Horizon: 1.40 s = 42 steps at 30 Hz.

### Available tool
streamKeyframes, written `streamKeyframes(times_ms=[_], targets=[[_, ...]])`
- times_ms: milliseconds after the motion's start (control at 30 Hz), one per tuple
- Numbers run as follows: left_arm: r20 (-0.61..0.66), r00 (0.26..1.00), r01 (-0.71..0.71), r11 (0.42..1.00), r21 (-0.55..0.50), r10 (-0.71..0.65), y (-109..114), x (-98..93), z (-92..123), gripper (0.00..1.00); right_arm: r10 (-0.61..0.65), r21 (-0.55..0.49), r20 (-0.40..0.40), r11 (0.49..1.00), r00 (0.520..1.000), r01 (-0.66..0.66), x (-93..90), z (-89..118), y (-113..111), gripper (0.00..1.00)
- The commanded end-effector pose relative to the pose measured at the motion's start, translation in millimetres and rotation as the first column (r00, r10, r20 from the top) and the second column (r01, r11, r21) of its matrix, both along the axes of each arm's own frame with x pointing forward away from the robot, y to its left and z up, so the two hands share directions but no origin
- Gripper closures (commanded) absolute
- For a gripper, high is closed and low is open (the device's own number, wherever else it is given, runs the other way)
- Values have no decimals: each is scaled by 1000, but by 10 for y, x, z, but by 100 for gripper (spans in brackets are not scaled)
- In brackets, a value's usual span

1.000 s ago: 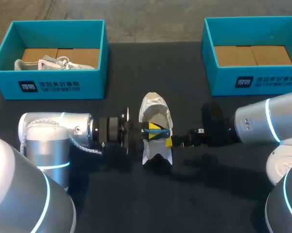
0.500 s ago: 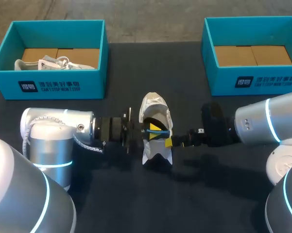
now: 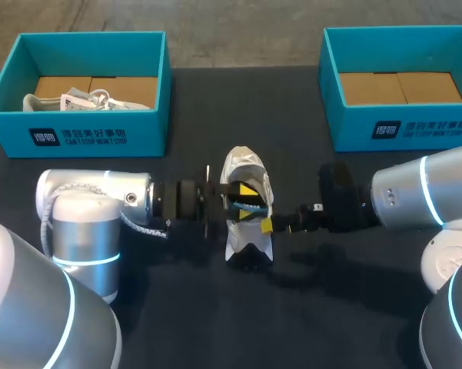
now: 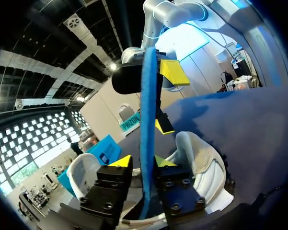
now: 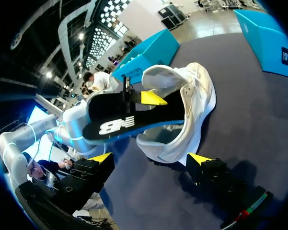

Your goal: Take the shoe out of the shoebox, open the shoe tongue, remove and reinsert the insole, then place the shoe into the shoebox

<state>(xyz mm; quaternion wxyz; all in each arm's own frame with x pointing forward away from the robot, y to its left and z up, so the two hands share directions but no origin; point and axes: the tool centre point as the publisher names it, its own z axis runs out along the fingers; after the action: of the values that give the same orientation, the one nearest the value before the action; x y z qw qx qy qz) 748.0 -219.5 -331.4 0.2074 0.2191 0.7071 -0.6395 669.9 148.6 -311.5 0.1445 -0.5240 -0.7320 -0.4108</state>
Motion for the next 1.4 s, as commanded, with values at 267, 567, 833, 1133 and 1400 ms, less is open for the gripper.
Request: streamKeyframes(times_ms=[267, 567, 833, 1133, 1400], targets=[[21, 1000, 10, 1000, -21, -9, 28, -74, 148, 73, -6, -8, 0, 1000, 1000, 6, -3, -4, 42, 0], [29, 999, 36, 999, -1, -36, -26, -80, 79, 100, -6, -8, 0, 1000, 1000, 6, -3, -4, 42, 0], [34, 998, 45, 998, 42, -46, -27, 18, -71, 100, -6, -8, 0, 1000, 1000, 6, -3, -4, 42, 0], [38, 999, 24, 998, 62, -26, -18, 83, -138, 100, -6, -8, 0, 1000, 1000, 6, -3, -4, 42, 0], [41, 999, 9, 1000, 3, -9, 56, -18, 107, 62, -6, -8, 0, 1000, 1000, 6, -3, -4, 42, 0]])
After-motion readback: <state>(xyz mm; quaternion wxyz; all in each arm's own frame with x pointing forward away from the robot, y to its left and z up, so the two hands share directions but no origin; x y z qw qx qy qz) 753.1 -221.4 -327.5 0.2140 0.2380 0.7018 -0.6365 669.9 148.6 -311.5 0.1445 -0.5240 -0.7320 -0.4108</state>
